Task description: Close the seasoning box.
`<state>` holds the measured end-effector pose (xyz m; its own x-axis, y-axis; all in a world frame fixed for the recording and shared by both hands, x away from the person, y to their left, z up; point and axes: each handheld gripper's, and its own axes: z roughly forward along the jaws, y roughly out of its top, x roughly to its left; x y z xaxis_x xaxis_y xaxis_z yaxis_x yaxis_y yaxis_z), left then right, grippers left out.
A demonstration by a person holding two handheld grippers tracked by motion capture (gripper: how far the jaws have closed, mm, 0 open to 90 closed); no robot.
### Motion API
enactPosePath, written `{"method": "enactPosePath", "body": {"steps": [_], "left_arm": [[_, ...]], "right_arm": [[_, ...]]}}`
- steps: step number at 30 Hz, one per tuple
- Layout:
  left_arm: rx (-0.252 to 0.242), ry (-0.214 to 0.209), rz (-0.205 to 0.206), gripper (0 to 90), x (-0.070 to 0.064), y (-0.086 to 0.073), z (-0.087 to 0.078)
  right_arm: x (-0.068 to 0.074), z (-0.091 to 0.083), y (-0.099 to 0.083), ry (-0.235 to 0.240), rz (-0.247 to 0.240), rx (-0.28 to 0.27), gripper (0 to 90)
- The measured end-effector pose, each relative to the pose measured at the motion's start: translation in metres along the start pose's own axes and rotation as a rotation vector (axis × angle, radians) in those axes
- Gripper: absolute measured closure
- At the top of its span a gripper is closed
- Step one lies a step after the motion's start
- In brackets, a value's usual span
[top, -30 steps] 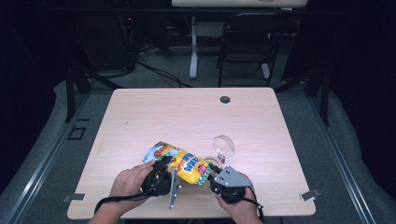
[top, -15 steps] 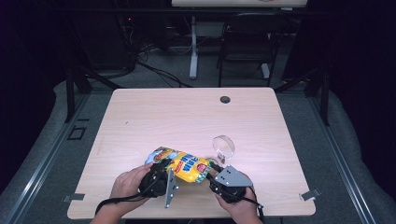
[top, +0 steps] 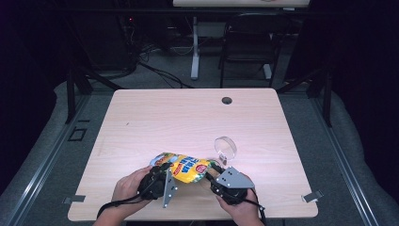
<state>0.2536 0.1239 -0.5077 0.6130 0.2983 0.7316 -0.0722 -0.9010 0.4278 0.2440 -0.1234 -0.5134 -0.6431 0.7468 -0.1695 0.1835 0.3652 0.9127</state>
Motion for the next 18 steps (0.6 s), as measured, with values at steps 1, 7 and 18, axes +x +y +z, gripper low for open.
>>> {"method": "enactPosePath", "body": {"steps": [1,7,18], "left_arm": [[-0.003,-0.002,-0.005,85.9,-0.0002,-0.0008,0.0005],[-0.010,-0.021,-0.034,86.1,-0.0011,-0.0046,0.0042],[-0.011,-0.045,-0.071,86.0,-0.0051,-0.0103,0.0097]], "right_arm": [[0.0001,0.0000,0.0003,0.000,0.000,-0.001,65.7],[-0.0004,0.0002,0.0029,0.000,-0.007,0.003,65.9],[-0.0002,0.0020,0.0056,0.004,-0.005,-0.003,66.2]]}}
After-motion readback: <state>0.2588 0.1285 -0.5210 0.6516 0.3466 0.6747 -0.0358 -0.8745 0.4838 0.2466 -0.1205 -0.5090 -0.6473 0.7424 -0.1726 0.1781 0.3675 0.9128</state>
